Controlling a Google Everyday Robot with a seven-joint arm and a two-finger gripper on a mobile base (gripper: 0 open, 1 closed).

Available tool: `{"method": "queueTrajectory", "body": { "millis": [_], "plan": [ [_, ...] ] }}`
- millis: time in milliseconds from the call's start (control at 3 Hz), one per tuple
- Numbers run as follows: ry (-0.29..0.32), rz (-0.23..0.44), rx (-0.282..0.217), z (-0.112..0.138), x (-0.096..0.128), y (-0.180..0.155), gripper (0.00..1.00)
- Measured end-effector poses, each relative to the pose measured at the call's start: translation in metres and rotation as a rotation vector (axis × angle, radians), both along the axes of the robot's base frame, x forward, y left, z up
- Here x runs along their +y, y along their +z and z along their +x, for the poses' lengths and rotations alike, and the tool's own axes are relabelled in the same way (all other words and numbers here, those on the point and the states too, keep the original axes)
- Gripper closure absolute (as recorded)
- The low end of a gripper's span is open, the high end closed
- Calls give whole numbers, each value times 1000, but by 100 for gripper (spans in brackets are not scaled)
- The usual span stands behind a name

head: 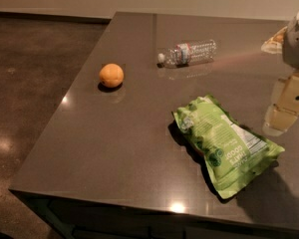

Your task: Pick green rice chip bag

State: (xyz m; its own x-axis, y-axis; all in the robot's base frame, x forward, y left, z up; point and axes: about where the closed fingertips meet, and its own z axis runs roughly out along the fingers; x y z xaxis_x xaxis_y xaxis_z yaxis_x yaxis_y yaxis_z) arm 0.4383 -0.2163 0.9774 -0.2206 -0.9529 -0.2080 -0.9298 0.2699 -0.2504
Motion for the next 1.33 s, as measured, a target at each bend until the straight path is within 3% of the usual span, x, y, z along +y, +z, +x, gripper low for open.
{"method": "queueTrajectory", "body": {
  "millis": [333,667,1000,1333],
  "plan": [
    [0,0,0,0,0,0,0],
    [-40,11,11,0,1,-1,0],
    [-147,41,25,-3,7,-13,0],
    [-317,82,35,-2,14,-37,0]
  ]
}}
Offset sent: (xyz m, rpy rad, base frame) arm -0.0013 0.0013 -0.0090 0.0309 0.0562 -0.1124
